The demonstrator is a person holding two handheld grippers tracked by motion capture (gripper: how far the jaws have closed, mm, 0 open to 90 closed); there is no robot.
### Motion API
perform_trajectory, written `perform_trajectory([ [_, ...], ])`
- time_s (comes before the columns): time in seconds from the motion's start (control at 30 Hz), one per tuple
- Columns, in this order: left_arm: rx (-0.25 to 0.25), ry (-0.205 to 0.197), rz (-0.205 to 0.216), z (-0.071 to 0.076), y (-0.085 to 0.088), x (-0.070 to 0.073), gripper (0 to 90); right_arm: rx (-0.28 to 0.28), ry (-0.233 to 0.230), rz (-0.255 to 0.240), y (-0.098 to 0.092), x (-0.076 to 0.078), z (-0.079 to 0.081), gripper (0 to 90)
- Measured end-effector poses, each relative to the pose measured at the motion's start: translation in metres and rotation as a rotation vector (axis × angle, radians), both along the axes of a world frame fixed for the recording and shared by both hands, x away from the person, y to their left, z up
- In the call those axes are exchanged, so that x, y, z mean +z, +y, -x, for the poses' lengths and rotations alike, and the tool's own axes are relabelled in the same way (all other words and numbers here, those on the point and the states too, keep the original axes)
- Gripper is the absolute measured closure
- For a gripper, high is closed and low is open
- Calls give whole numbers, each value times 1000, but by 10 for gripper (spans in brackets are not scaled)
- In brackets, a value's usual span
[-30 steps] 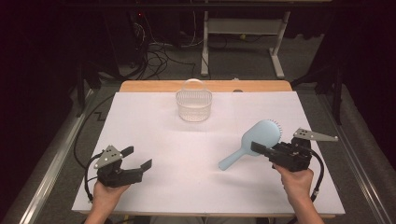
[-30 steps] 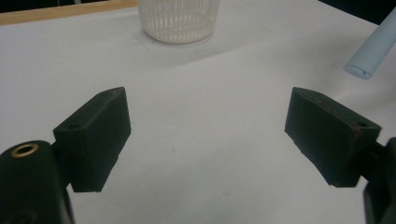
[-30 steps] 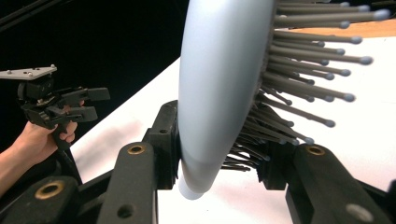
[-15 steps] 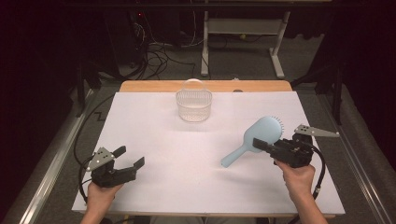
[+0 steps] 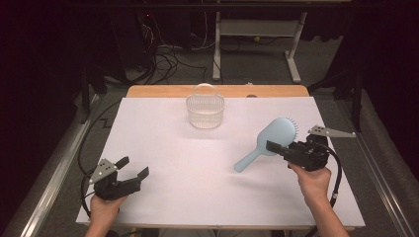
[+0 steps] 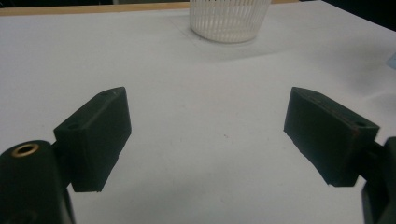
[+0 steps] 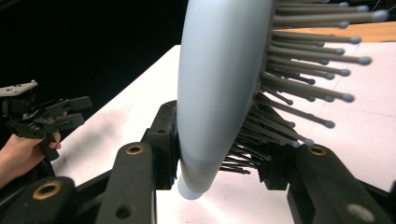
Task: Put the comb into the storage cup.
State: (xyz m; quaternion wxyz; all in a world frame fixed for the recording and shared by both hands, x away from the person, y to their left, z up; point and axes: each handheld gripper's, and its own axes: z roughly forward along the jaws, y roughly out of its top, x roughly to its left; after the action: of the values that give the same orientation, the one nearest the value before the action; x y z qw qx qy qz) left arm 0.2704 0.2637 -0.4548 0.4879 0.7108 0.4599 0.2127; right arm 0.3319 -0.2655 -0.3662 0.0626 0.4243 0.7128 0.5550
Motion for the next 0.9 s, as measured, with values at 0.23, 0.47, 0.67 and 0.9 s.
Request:
perform_trajectory([
  [0.23,10,7,6,-1,0,-4,144,9,4,24,5,3,-8,576],
  [0.47,36,14,26,0,3,-6,144,16,1,35,9,7,-14,574],
  [0.67,41,16,30,0,4,-7,144,20,0,51,12,11,-20,573],
  [0.9,43,13,36,1,5,-7,144,24,-3,65,17,15,-25,571],
])
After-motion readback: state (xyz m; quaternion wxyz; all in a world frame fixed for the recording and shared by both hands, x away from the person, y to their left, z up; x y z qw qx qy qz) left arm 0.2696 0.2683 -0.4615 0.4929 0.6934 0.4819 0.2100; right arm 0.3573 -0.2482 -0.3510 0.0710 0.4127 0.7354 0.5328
